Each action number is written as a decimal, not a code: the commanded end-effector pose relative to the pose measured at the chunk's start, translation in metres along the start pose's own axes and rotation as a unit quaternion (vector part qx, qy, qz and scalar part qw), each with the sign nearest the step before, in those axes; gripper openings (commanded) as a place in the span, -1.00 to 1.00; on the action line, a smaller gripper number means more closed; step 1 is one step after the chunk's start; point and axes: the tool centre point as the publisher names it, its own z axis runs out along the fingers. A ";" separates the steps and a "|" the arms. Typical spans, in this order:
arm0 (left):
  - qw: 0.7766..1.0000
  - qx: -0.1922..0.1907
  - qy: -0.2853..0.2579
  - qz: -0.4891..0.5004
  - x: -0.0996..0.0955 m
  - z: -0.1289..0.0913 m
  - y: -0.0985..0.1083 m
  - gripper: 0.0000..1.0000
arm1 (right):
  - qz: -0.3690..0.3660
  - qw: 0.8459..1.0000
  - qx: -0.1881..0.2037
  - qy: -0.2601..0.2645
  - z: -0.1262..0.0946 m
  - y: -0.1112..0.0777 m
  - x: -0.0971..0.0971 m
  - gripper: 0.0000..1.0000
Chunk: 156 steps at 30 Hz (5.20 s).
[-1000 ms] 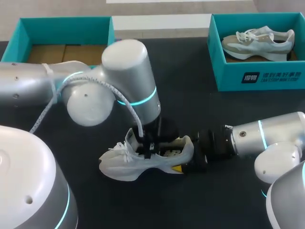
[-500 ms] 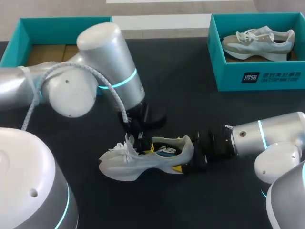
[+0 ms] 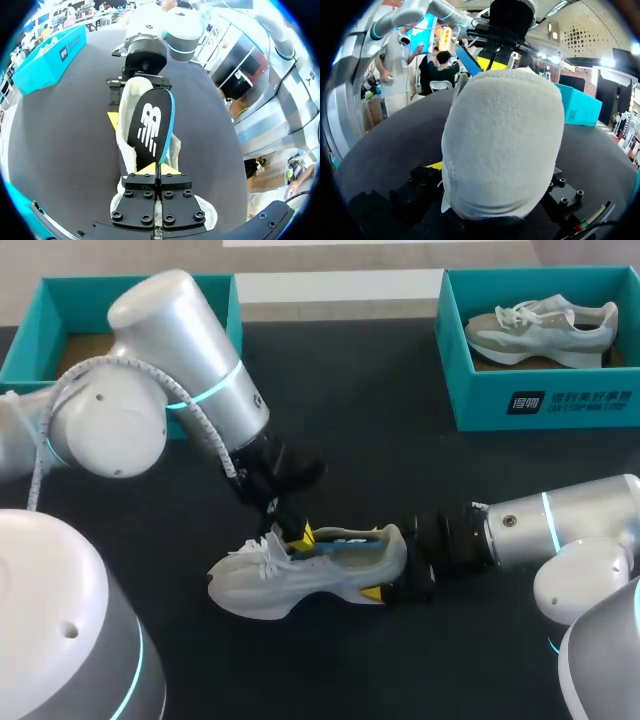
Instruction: Take the shoe out of the shoebox, open the shoe tongue, remove and reinsert the insole, then place the shoe into the shoebox
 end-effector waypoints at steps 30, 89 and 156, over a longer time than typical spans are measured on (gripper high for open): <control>0.991 0.056 -0.051 0.112 0.009 -0.003 -0.070 -0.35 | 0.000 1.000 0.002 0.000 0.002 -0.003 -0.001 -1.00; 0.961 0.218 -0.121 0.119 -0.003 -0.068 -0.108 -1.00 | 0.000 1.000 0.002 0.000 0.002 -0.003 -0.001 -1.00; 0.814 0.514 0.146 -0.230 0.026 -0.255 -0.191 -1.00 | 0.000 1.000 0.002 0.000 0.002 -0.003 -0.001 -1.00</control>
